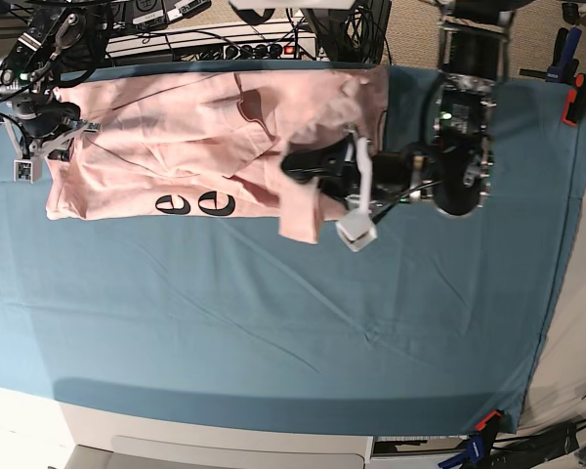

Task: Fold the T-shirt properly
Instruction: 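Lift the hem end with the left gripper and fold it toward the collar end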

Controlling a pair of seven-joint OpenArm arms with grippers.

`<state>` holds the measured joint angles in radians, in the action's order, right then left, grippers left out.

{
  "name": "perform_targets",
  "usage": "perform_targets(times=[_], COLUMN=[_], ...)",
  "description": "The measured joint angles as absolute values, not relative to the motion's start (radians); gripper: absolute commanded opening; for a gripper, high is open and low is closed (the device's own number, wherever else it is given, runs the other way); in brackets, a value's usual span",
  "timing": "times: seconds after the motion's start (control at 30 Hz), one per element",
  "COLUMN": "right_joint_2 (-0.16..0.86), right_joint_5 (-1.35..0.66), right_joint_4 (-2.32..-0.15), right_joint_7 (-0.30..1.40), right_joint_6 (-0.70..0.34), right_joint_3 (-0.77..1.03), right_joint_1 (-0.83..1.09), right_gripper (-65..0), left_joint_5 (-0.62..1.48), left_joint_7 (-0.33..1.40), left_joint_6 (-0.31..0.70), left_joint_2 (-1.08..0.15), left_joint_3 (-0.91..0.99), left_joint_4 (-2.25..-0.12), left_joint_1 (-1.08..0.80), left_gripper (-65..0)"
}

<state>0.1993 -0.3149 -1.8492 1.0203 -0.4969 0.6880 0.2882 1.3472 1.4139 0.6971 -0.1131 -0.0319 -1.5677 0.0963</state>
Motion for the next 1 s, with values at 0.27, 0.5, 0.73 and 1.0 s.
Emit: perform_targets(times=[0.27,0.5,0.73,1.0], right_joint_2=[0.199,0.199,0.199,0.199], right_joint_5=[-0.315,-0.315,-0.319,-0.341], right_joint_4=[-1.849,-1.849,-1.849,-1.849], right_joint_7=[1.02,1.019,1.02,1.019], right_joint_6=[-0.497,-0.497,-0.497,-0.497], right_joint_3=[0.688,0.688,0.688,0.688], right_joint_1=[0.288,0.288,0.288,0.288], right_gripper=[-52.6,-52.6,-52.6,-52.6], left_joint_5=[1.267,1.245,1.245,1.193], left_joint_7=[1.387,1.383,1.383,1.354], left_joint_6=[0.693,0.693,0.693,0.693], left_joint_2=[0.005,0.027,0.027,0.027], left_joint_3=[-0.126,-0.15,-0.149,-0.149], left_joint_4=[-1.459,-1.422,-1.422,-1.422], left_joint_1=[0.152,0.183,0.175,0.179], left_gripper=[-65.0,-65.0,-54.9,-30.0])
